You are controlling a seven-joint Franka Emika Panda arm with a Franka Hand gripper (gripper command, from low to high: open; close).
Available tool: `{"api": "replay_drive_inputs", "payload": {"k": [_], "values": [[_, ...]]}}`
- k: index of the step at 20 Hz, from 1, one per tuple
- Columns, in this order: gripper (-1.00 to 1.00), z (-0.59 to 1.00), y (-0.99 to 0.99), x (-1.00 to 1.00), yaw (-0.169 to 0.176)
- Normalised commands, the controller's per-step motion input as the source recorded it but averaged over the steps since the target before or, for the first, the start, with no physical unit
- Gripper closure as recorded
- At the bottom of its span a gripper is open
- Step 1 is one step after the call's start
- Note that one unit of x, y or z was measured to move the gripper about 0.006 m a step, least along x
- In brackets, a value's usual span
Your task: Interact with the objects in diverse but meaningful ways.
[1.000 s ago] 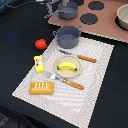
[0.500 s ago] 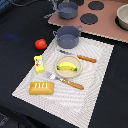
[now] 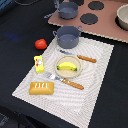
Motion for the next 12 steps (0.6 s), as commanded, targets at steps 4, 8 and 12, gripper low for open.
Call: {"api": "replay_drive_inputs", "payload": {"k": [4, 8, 12], "values": [[-1.00, 0.02, 0.10, 0.61, 0.037], [-1.00, 0.01, 0.01, 0.50, 0.014], [-1.00, -0.03, 0.00, 0.18, 0.011]]}}
